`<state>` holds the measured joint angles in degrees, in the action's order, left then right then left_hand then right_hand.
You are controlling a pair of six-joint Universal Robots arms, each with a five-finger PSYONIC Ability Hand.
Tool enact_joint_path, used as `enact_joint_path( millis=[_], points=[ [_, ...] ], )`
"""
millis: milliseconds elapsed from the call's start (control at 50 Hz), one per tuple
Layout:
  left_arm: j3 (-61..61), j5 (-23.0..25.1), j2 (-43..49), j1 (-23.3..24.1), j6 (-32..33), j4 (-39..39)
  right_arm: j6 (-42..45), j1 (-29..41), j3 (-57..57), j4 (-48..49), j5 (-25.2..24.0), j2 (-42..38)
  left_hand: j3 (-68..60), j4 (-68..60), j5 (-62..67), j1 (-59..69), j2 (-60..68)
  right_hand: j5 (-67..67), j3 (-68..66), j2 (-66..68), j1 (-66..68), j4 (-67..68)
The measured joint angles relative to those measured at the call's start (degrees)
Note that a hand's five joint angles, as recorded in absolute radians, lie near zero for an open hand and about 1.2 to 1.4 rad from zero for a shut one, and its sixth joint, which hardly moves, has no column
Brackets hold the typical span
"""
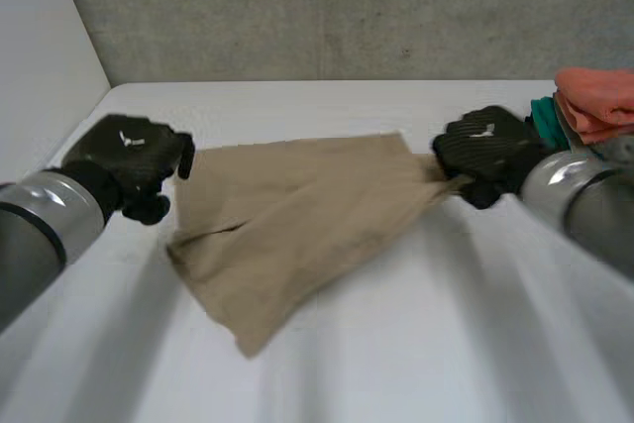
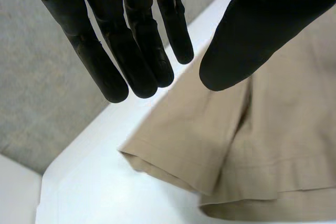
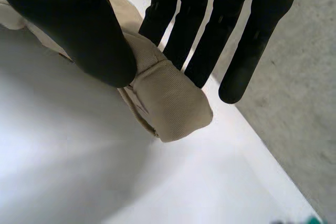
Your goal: Fold the laundry.
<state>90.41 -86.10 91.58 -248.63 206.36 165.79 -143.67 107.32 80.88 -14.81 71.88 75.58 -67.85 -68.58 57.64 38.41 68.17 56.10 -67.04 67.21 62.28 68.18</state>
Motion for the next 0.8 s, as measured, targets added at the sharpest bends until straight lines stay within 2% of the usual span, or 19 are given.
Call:
enact_joint_path(
  millis=[60,80,120,140,160,220,300,380,480,560,800],
  points=[
    [-2.1,1.2,-1.3,1.0,-2.0,-3.4,2.9,-2.3,-0.6,-9.7,-2.0,4.8,0.0,0.0,0.0,0.0,0.0,0.3,0.0,0.0,0.0,0.0],
    [-2.7,1.6,-1.6,1.5,-3.1,-4.8,3.6,-2.8,-0.5,-12.7,-2.8,6.5,7.1,7.2,-7.1,1.1,-8.2,0.6,-0.5,0.0,0.0,0.2],
    [-2.9,1.9,-1.8,2.0,-3.9,-5.9,3.8,-2.9,-0.1,-13.9,-3.3,7.5,7.1,7.2,-7.1,1.1,-8.2,0.6,-0.8,0.0,0.0,0.2],
    [-2.6,2.0,-1.9,2.7,-4.9,-7.1,3.2,-2.7,0.6,-13.9,-3.7,8.3,26.6,27.0,-26.6,-8.3,-28.1,0.6,-0.8,0.0,0.0,0.3],
    [-2.1,2.0,-1.9,3.1,-5.4,-7.6,2.6,-2.5,1.1,-13.2,-3.7,8.5,40.6,41.5,-40.8,-17.3,-41.1,0.6,-0.8,0.0,0.0,0.3],
    [0.4,1.6,-1.9,4.6,-6.6,-8.2,-0.5,-1.4,2.7,-8.6,-3.1,8.2,49.2,50.5,-49.8,-20.4,-49.7,0.6,-0.8,0.0,0.0,0.3],
    [5.2,0.7,-1.7,6.1,-7.3,-6.4,-5.2,0.8,3.7,-0.6,-0.7,6.0,49.5,50.7,-50.0,-20.3,-49.9,1.5,-0.8,0.0,0.0,0.3],
    [10.2,0.2,-1.5,7.3,-7.5,-4.0,-9.0,3.9,3.0,5.8,4.2,2.1,48.7,49.0,-47.9,-18.9,-48.7,1.8,-0.8,0.0,0.0,0.3],
    [13.8,0.2,-1.4,9.3,-7.7,-2.8,-11.0,7.3,0.7,8.2,9.5,-2.6,48.0,48.3,-47.1,-18.5,-48.1,1.9,-0.8,0.0,1.2,0.3],
    [14.8,-0.1,0.1,11.0,-9.0,-1.9,-12.1,9.3,-1.8,8.0,12.4,-6.2,41.4,41.9,-40.9,-11.5,-41.8,1.9,-0.8,0.0,1.2,0.3],
    [7.4,-1.2,15.4,12.5,-18.1,-2.2,-16.4,10.2,-4.2,7.8,13.2,-6.7,40.2,40.4,-39.3,-10.9,-40.3,1.9,-0.8,0.0,1.5,0.3]
  ],
)
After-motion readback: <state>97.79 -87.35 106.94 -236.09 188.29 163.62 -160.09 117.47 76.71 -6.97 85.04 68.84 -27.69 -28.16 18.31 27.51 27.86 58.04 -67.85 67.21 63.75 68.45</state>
